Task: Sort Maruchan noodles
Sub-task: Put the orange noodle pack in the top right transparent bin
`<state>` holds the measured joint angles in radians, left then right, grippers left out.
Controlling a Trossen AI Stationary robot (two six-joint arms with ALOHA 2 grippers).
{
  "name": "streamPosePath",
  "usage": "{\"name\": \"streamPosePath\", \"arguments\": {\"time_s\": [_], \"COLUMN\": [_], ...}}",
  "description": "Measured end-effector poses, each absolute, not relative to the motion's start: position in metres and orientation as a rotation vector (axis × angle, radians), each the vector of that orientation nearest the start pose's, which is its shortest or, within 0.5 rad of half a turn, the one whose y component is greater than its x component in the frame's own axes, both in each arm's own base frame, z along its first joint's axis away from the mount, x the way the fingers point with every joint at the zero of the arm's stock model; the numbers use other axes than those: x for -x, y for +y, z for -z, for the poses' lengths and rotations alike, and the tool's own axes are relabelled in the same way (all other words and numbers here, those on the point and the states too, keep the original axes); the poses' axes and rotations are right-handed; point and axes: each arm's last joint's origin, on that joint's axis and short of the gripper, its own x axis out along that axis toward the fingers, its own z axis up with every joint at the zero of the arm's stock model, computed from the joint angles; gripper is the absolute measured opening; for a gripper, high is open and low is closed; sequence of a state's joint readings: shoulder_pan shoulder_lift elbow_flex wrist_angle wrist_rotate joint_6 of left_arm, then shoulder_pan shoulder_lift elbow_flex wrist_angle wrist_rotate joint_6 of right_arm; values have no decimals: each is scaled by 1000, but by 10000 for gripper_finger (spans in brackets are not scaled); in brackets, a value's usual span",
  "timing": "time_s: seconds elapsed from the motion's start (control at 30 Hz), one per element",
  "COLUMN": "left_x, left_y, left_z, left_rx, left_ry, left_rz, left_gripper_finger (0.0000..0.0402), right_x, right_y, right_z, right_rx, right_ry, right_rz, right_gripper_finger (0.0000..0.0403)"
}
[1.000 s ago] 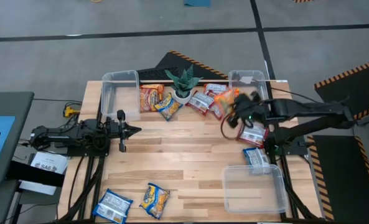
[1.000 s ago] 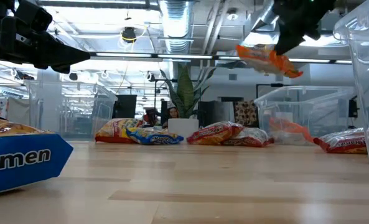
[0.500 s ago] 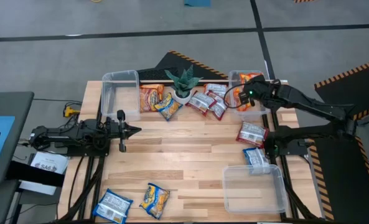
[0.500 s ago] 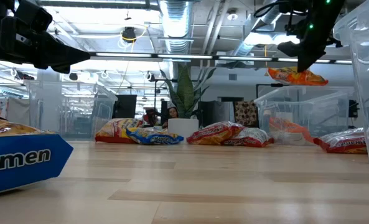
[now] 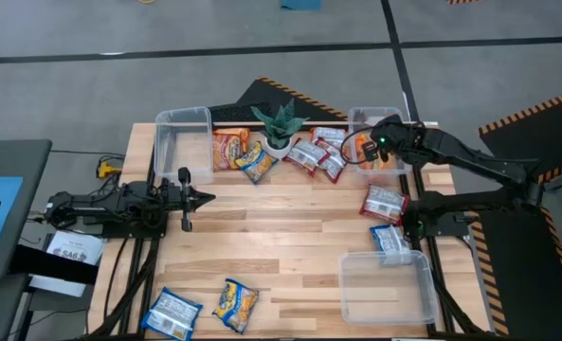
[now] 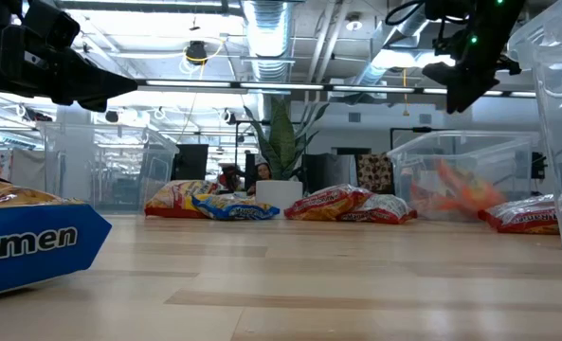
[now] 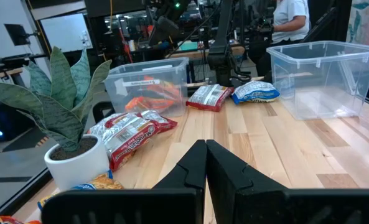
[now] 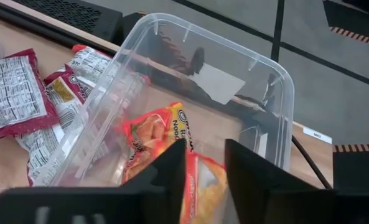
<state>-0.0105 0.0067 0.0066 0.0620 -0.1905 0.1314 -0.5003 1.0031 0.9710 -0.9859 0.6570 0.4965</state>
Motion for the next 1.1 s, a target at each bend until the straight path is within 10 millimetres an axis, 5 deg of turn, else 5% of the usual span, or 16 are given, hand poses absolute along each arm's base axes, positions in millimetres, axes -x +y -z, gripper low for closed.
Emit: {"name": "streamPosePath", "arguments": {"time_s": [0.33,0.77,1.1], "left_x": [-97,-97,-97], "left_y": [4,4,4], "left_z": [-171,-171,-171], "left_rx": [-124,-124,-125], "left_ry": [-50,-50,-50], "left_rz": [-184,-184,-184], "left_gripper_finger": [0,0,0], "right_x": [-160,-203,-209], "right_y": [-72,22,33], "right_z": [-303,-255,-260], "right_rx": [-228,-130,-67], "right_ry": [756,440,259], "right_rz": [1098,510,411], "right_gripper_finger": [228,233,233]}}
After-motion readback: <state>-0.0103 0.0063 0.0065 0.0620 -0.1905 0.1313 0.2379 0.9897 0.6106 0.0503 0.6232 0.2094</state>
